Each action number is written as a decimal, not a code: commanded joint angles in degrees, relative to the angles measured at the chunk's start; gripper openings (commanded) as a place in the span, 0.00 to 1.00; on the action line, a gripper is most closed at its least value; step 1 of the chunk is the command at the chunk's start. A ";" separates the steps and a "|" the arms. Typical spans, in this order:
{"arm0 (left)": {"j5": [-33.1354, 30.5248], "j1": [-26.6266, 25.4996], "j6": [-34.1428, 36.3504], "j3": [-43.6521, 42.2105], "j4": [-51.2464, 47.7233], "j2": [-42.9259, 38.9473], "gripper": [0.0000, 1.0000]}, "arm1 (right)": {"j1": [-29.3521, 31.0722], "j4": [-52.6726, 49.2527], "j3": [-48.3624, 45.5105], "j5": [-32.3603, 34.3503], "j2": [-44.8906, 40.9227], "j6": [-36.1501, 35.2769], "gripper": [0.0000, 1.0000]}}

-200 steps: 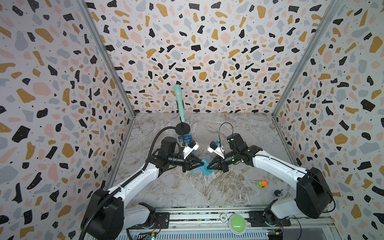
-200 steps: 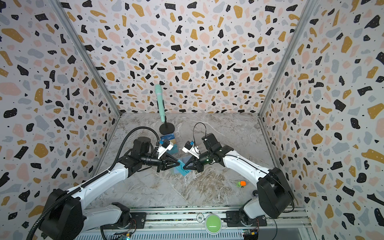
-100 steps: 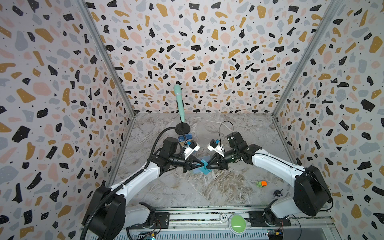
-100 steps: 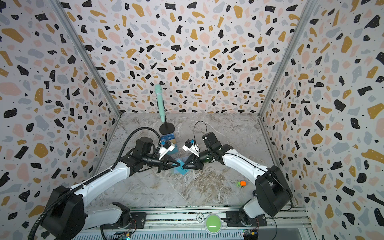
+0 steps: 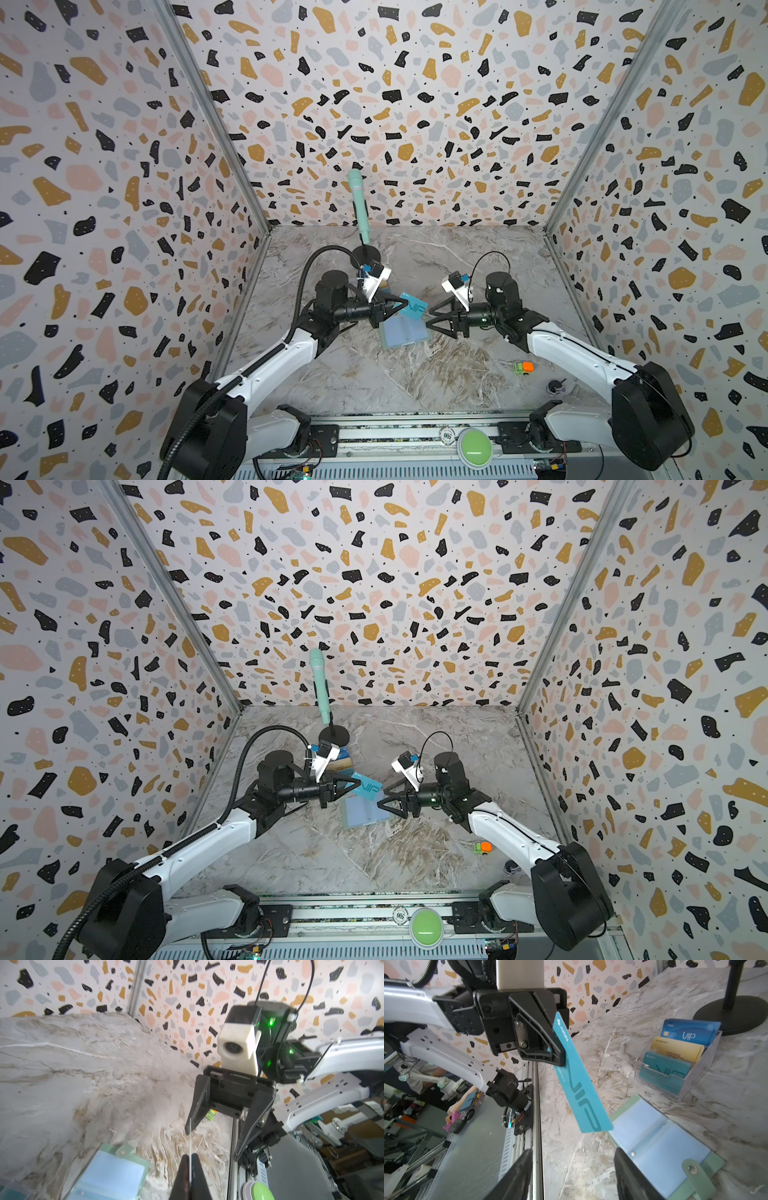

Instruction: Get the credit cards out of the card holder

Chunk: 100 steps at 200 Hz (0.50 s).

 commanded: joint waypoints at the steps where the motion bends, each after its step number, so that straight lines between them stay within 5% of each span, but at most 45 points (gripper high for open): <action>1: -6.10 -0.17 -8.08 -2.08 10.29 -2.18 0.00 | -0.42 10.50 -0.15 1.62 -0.96 7.77 0.61; 74: -11.25 -0.17 -22.11 -11.02 36.01 -4.94 0.00 | -1.14 39.45 -3.93 2.07 2.48 28.11 0.54; 100: -11.18 -0.19 -24.32 -11.52 38.19 -4.03 0.00 | -1.07 46.44 -3.58 1.36 5.59 33.24 0.48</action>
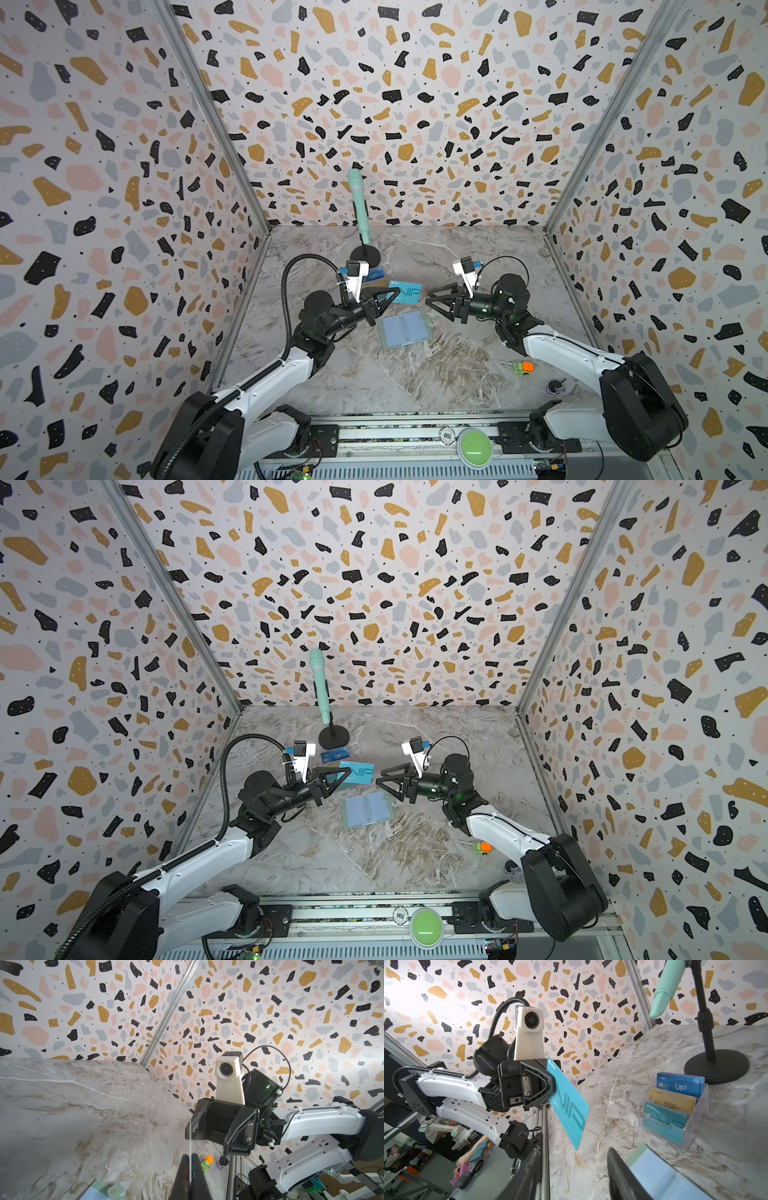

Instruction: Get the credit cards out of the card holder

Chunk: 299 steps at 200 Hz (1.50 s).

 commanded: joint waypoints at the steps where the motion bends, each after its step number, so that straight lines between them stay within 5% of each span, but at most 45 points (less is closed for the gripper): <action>1: -1.11 -0.18 -4.49 -0.60 9.79 0.00 0.00 | -0.05 12.82 0.18 -0.67 1.84 8.52 0.48; 147: -2.41 -0.17 -9.48 -4.55 19.25 0.76 0.00 | 5.27 22.89 4.53 -2.89 9.08 12.34 0.25; 273: -2.58 -0.17 -6.02 -4.59 14.43 -2.69 0.00 | 5.67 24.99 5.24 -3.69 10.06 13.54 0.03; 299: -2.54 -0.17 -2.01 -3.46 8.19 -4.68 0.19 | 5.21 23.27 5.15 -4.98 9.76 12.43 0.00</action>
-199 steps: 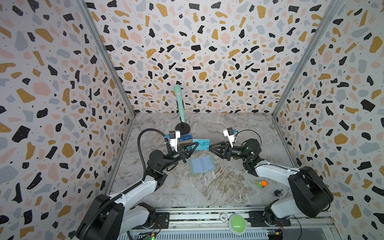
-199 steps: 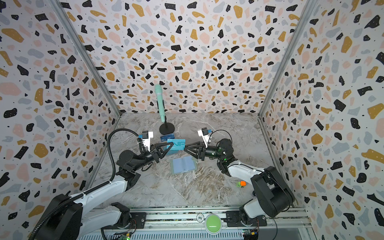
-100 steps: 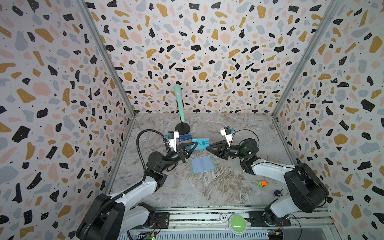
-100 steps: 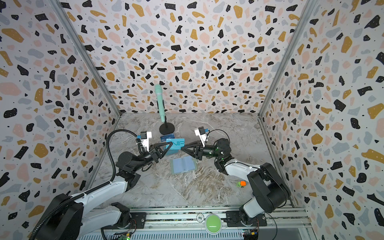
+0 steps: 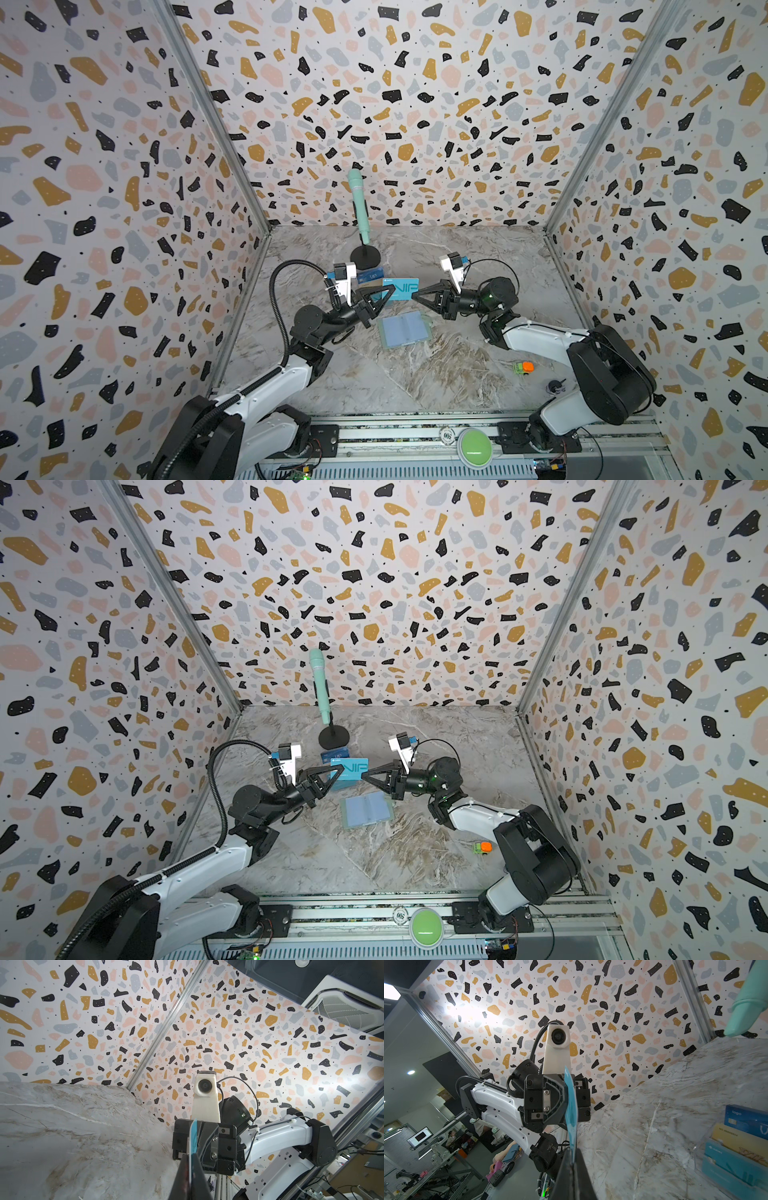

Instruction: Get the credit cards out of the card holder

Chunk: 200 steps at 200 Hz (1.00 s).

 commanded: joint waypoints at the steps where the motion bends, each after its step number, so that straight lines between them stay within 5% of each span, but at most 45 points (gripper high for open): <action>1: 0.08 -0.17 5.23 1.20 -4.57 -2.48 0.20 | -0.16 0.43 1.76 -2.20 -0.65 -0.96 0.00; 34: -0.72 -0.03 18.77 6.47 -26.13 -6.83 0.38 | -1.52 -12.06 1.52 -7.24 -3.80 -9.59 0.00; 87: 6.18 0.21 42.71 19.27 -58.70 -7.40 0.66 | -1.53 -58.48 7.85 -8.79 -11.55 -43.78 0.00; 115: 10.52 0.18 53.00 25.60 -72.00 -5.30 0.68 | -1.50 -71.50 11.25 -9.32 -11.90 -53.52 0.00; 200: 13.57 0.16 68.50 34.35 -92.46 2.08 0.61 | 0.71 -87.12 20.39 -7.77 -7.74 -65.96 0.00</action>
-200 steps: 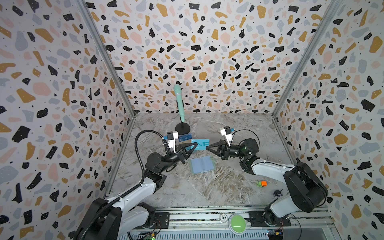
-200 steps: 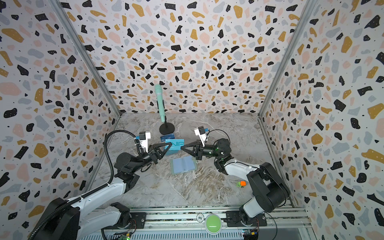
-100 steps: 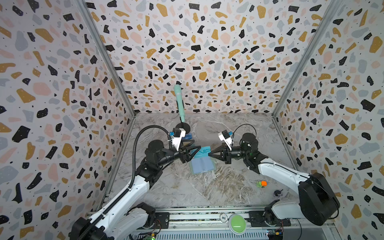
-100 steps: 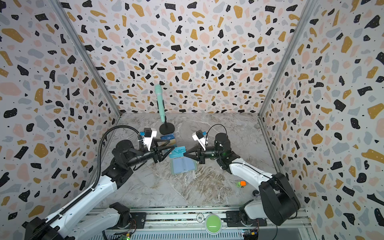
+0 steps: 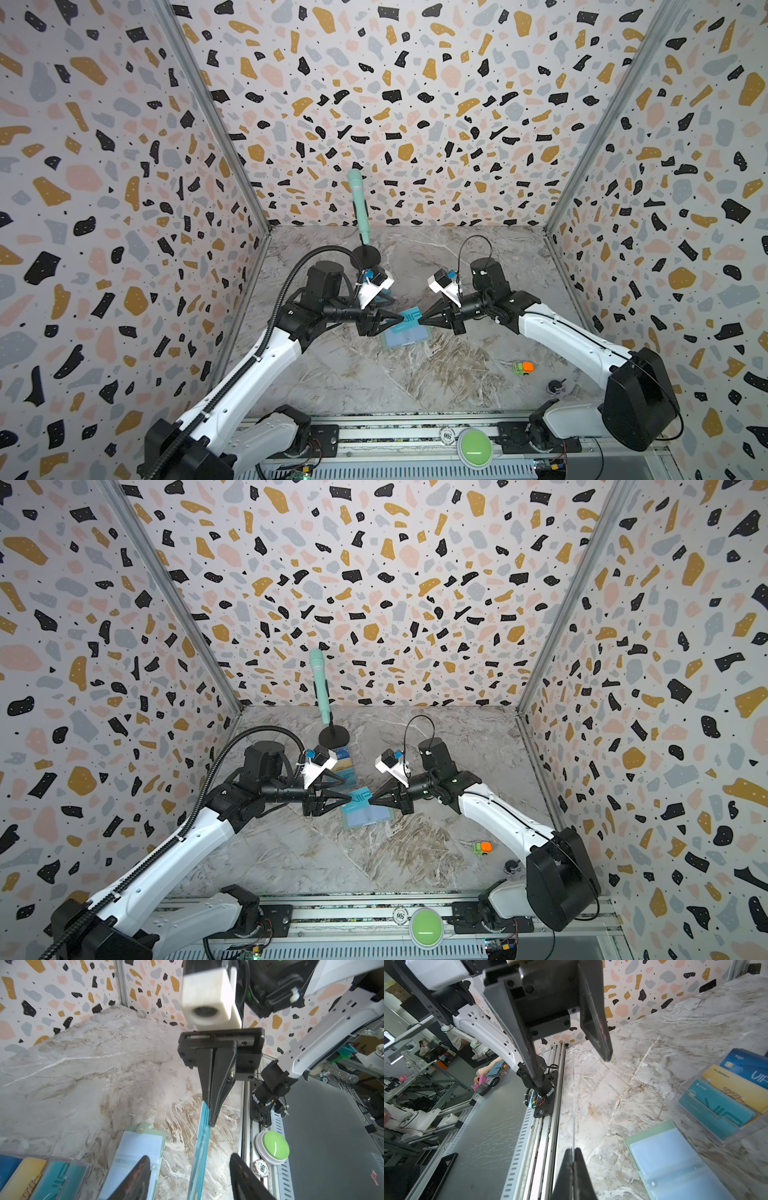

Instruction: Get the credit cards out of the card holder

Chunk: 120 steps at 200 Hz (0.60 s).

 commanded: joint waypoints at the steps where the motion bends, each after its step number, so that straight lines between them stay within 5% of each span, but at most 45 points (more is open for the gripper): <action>1: 1.02 0.15 7.46 3.18 -8.55 1.53 0.61 | 1.05 -7.85 4.02 0.55 0.39 -6.68 0.00; 47: -0.29 0.16 10.17 6.38 -13.36 4.47 0.40 | 2.58 -10.03 5.82 2.80 1.58 -9.09 0.00; 120: 2.00 0.16 13.05 7.30 -17.04 5.39 0.32 | 3.44 -8.53 6.68 4.74 1.74 -8.73 0.00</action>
